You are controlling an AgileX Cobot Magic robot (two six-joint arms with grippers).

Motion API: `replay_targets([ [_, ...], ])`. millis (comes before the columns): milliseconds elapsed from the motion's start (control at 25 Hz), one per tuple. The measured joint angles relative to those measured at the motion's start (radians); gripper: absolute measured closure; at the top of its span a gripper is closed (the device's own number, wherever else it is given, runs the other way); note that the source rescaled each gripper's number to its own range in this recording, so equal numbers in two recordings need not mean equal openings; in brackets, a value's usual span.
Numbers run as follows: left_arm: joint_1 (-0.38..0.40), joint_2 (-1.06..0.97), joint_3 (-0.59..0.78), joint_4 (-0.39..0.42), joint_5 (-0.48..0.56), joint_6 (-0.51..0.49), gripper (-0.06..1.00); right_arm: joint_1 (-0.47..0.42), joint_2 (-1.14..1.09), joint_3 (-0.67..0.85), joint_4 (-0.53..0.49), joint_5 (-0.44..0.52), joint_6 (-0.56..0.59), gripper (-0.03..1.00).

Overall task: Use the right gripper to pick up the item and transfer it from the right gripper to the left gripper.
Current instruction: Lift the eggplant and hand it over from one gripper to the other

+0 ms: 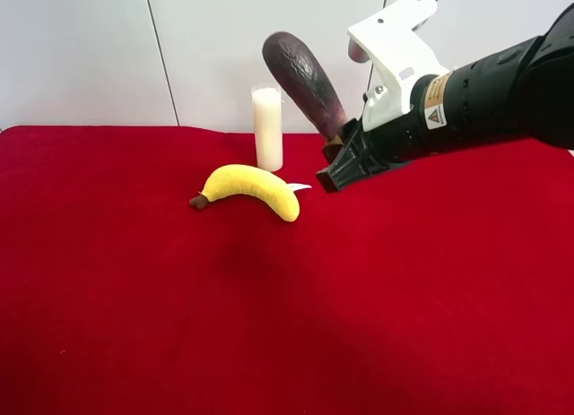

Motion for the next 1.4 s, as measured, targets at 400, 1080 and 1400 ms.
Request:
replay_targets([
  [400,0.0,0.0,0.0,0.0,0.0,0.0,-0.06,-0.046,0.0,0.0,-0.049,-0.165,-0.027,0.97],
  [1080,0.0,0.0,0.0,0.0,0.0,0.0,-0.06,-0.075,0.0,0.0,-0.051,-0.19,-0.024,0.97],
  [1400,0.0,0.0,0.0,0.0,0.0,0.0,-0.06,-0.075,0.0,0.0,-0.051,-0.197,-0.024,0.97],
])
